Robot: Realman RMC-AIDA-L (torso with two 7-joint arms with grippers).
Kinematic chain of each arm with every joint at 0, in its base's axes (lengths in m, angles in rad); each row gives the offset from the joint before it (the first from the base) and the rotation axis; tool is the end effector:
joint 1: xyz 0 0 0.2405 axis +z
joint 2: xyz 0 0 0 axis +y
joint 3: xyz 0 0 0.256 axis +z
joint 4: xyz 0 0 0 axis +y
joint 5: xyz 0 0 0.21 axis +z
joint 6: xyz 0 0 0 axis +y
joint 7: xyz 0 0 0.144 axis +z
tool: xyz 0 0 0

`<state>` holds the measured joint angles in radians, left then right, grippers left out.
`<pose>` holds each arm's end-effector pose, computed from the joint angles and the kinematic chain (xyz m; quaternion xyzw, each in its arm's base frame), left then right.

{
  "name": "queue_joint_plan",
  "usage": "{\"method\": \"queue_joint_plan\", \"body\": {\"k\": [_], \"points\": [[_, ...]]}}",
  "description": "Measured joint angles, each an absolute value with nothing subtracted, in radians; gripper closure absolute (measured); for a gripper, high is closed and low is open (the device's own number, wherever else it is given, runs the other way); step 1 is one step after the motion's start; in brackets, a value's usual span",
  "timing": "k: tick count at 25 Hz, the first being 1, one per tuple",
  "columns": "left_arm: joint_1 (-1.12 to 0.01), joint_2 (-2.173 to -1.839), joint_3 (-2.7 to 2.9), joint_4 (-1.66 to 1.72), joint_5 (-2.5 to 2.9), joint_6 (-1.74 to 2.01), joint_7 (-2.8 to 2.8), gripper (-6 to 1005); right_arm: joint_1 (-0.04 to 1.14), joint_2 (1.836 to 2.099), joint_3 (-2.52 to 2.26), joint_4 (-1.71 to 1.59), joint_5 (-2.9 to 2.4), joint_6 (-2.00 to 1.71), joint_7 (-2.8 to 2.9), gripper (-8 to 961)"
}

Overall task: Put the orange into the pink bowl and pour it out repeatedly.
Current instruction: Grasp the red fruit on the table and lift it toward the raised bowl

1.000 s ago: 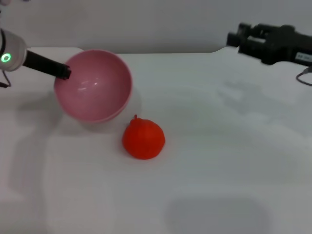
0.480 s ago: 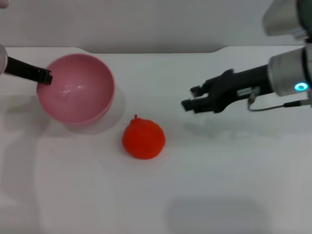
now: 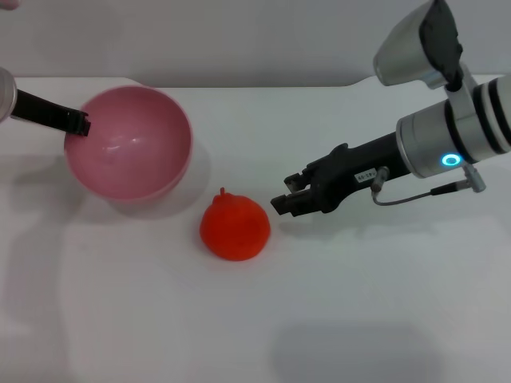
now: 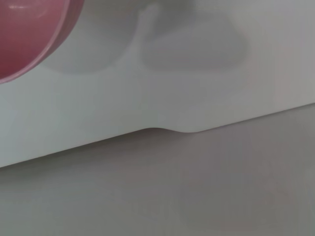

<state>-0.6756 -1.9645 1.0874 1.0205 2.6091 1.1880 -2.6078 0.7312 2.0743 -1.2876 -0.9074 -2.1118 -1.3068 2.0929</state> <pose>-0.2486 0.4265 0.0670 -0.8219 -0.4544 0.0636 0.3375 0.1581 0.3813 -0.0471 -0.9656 0.2473 0.0320 0.0738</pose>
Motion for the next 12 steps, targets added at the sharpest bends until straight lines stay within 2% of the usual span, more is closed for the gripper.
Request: {"method": "queue_joint_plan", "body": {"k": [12], "points": [[-0.696,-1.97,1.097,1.027,2.609,1.203,-2.601,965,0.804,2.079,-1.362,-0.712,-2.048,-1.122,2.058,485]]}}
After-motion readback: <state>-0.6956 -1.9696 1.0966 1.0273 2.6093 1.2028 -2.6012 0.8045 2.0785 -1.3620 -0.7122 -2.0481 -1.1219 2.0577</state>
